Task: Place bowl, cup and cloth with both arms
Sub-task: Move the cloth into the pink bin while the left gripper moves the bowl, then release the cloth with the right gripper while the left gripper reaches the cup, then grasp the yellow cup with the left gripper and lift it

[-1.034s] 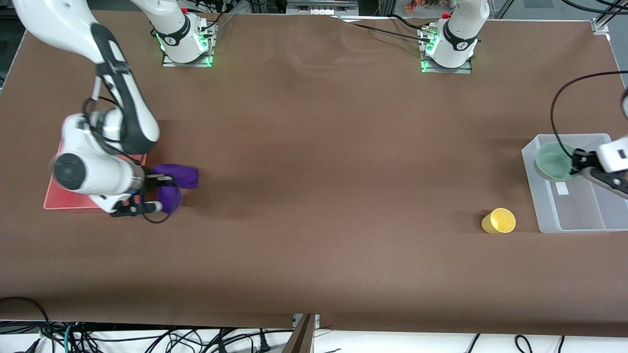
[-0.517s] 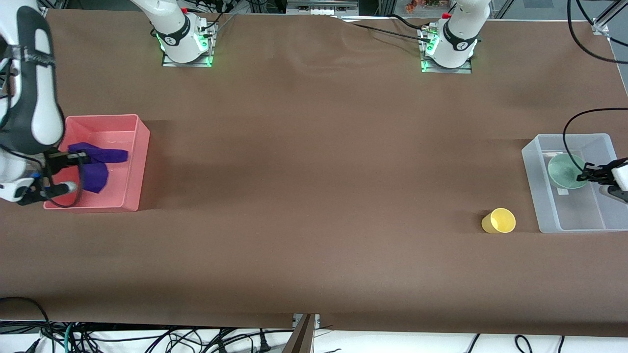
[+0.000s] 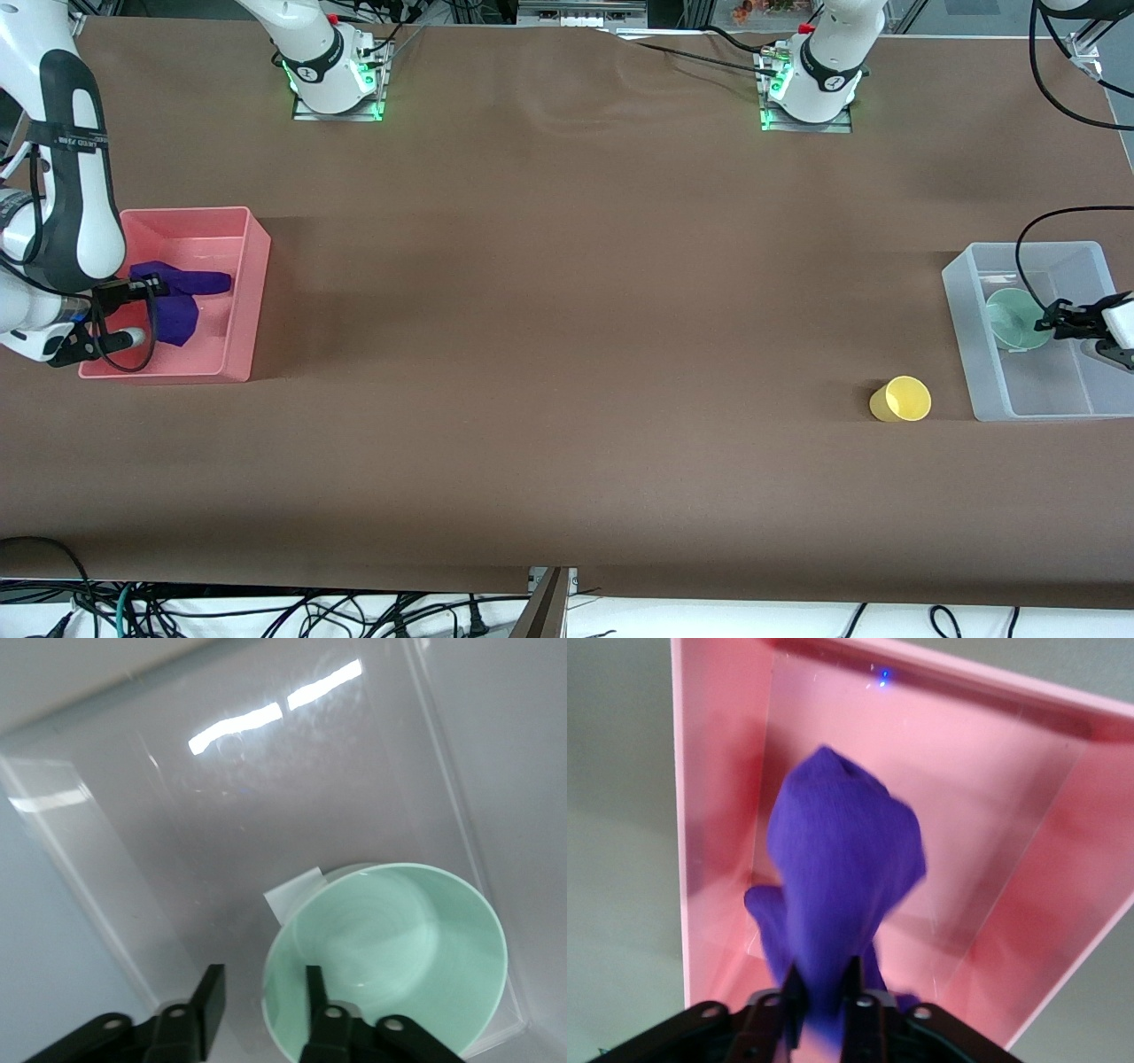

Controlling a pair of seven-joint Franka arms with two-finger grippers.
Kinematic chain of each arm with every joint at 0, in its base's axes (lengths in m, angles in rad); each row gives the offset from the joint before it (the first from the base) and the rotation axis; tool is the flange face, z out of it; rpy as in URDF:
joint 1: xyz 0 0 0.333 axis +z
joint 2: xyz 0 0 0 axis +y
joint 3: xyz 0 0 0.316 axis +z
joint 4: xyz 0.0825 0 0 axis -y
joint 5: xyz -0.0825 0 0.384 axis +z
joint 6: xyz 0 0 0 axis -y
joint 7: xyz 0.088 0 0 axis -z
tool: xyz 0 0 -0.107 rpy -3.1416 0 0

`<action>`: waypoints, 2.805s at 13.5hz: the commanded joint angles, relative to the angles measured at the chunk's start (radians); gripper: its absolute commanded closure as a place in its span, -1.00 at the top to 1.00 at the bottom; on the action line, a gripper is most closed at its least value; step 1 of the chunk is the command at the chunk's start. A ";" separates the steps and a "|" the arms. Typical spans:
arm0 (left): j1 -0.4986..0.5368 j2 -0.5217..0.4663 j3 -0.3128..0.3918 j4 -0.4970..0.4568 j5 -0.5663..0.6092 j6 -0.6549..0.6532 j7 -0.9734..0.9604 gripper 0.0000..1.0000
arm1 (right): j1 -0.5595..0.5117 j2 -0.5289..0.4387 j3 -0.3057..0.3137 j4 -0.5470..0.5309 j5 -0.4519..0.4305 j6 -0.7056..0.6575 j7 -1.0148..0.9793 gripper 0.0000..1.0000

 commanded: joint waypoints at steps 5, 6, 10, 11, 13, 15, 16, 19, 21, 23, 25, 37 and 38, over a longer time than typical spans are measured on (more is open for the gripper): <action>-0.026 -0.136 -0.143 0.108 -0.020 -0.210 -0.180 1.00 | 0.004 -0.240 0.146 0.111 0.025 -0.190 0.047 1.00; -0.042 -0.135 -0.156 0.140 -0.019 -0.262 -0.260 1.00 | 0.004 -0.265 0.186 0.134 0.007 -0.228 0.094 1.00; -0.207 -0.094 -0.161 0.149 -0.008 -0.269 -0.662 1.00 | 0.005 -0.363 0.281 0.175 -0.046 -0.328 0.171 1.00; -0.243 -0.068 -0.161 0.149 -0.003 -0.251 -0.725 1.00 | 0.005 -0.372 0.286 0.174 -0.041 -0.328 0.220 1.00; -0.263 -0.025 -0.150 0.133 0.006 -0.135 -0.741 1.00 | 0.007 -0.375 0.292 0.171 -0.014 -0.336 0.356 1.00; -0.251 0.024 -0.152 0.129 0.014 -0.062 -0.729 0.98 | 0.007 -0.368 0.293 0.171 -0.004 -0.321 0.415 1.00; -0.252 0.038 -0.152 0.125 0.014 -0.033 -0.729 0.79 | 0.005 -0.359 0.292 0.172 -0.010 -0.301 0.407 1.00; -0.264 0.060 -0.153 0.107 0.001 -0.024 -0.730 0.22 | 0.005 -0.375 0.286 0.180 -0.023 -0.239 0.407 1.00; -0.264 0.060 -0.155 0.097 0.000 -0.024 -0.729 0.16 | 0.007 -0.388 0.298 0.216 -0.080 -0.224 0.412 1.00; -0.266 0.065 -0.155 0.102 0.001 -0.024 -0.729 0.17 | 0.010 -0.385 0.312 0.224 -0.100 -0.234 0.415 1.00; -0.267 0.066 -0.155 0.099 0.000 -0.024 -0.726 -0.91 | 0.007 -0.380 0.309 0.224 -0.038 -0.248 0.467 1.00; -0.214 -0.109 -0.129 0.128 0.018 -0.155 -0.601 -1.00 | 0.007 -0.354 0.306 0.223 -0.033 -0.264 0.539 1.00; -0.196 -0.119 -0.106 0.146 0.038 -0.207 -0.518 -1.00 | 0.007 -0.354 0.306 0.223 -0.032 -0.264 0.539 1.00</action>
